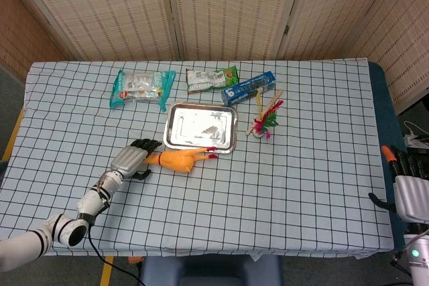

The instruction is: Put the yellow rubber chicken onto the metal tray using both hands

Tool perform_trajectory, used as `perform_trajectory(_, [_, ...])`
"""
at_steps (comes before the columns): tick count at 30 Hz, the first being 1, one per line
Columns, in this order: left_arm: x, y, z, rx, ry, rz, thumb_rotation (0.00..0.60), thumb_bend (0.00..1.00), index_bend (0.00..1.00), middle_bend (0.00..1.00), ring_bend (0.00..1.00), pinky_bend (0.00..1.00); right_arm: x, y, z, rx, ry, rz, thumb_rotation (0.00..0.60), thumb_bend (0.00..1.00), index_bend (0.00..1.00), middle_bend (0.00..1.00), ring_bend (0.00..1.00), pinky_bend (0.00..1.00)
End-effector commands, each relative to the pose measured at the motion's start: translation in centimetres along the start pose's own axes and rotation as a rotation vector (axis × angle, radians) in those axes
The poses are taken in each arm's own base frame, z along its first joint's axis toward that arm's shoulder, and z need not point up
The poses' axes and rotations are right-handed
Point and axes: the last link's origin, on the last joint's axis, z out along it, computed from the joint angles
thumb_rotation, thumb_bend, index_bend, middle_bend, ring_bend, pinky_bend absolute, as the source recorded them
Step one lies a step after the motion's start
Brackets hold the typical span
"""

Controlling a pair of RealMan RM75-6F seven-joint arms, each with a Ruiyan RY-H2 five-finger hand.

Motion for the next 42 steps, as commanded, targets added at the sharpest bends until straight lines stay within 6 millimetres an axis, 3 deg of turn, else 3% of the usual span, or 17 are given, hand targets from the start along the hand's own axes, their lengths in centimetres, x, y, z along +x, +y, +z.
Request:
perform_trajectory(1, [-0.2, 0.7, 0.7, -0.028, 0.053, -0.008, 0.6, 0.42, 0.57, 0.31, 0.18, 0.19, 0.1, 0.0, 0.0, -0.002, 0.004, 0.0, 0.6, 0.11, 0.0, 0.0, 0.0, 0.0])
perform_trajectory(5, [-0.5, 1.0, 0.8, -0.052, 0.106, -0.014, 0.6, 0.5, 0.79, 0.52, 0.31, 0.23, 0.3, -0.1, -0.1, 0.0, 0.018, 0.002, 0.6, 0.11, 0.0, 0.0, 0.0, 0.0])
perform_trajectory(8, [-0.5, 1.0, 0.6, -0.065, 0.136, -0.027, 0.6, 0.54, 0.87, 0.64, 0.39, 0.28, 0.5, -0.2, -0.4, 0.006, 0.035, 0.004, 0.6, 0.11, 0.0, 0.0, 0.0, 0.0])
perform_trajectory(11, [-0.1, 0.9, 0.1, -0.076, 0.165, -0.032, 0.6, 0.56, 0.89, 0.72, 0.46, 0.32, 0.7, -0.4, -0.7, 0.013, 0.048, 0.01, 0.6, 0.11, 0.0, 0.0, 0.0, 0.0])
perform_trajectory(16, [1.0, 0.6, -1.2, -0.091, 0.222, -0.045, 0.6, 0.57, 0.9, 0.77, 0.52, 0.39, 0.6, -1.0, -1.0, 0.04, 0.041, 0.02, 0.6, 0.11, 0.0, 0.0, 0.0, 0.0])
perform_trajectory(20, [2.0, 0.6, -2.4, -0.093, 0.266, -0.08, 0.6, 0.57, 0.9, 0.79, 0.56, 0.45, 1.0, -3.2, -0.2, 0.145, 0.003, 0.061, 0.6, 0.11, 0.0, 0.0, 0.0, 0.0])
perform_trajectory(30, [4.4, 2.3, -4.8, -0.117, 0.334, -0.203, 0.6, 0.58, 0.91, 0.81, 0.61, 0.5, 5.7, -15.4, 5.8, 0.483, -0.162, 0.173, 0.6, 0.11, 0.0, 0.0, 0.0, 0.0])
perform_trajectory(36, [6.0, 3.3, -5.8, -0.133, 0.336, -0.284, 0.6, 0.58, 0.91, 0.81, 0.62, 0.51, 5.7, -22.6, 8.8, 0.572, -0.37, 0.26, 0.6, 0.11, 0.0, 0.0, 0.0, 0.0])
perform_trajectory(42, [6.6, 4.0, -6.1, -0.134, 0.339, -0.315, 0.6, 0.58, 0.91, 0.81, 0.62, 0.51, 4.3, -29.4, 10.0, 0.664, -0.49, 0.257, 0.6, 0.11, 0.0, 0.0, 0.0, 0.0])
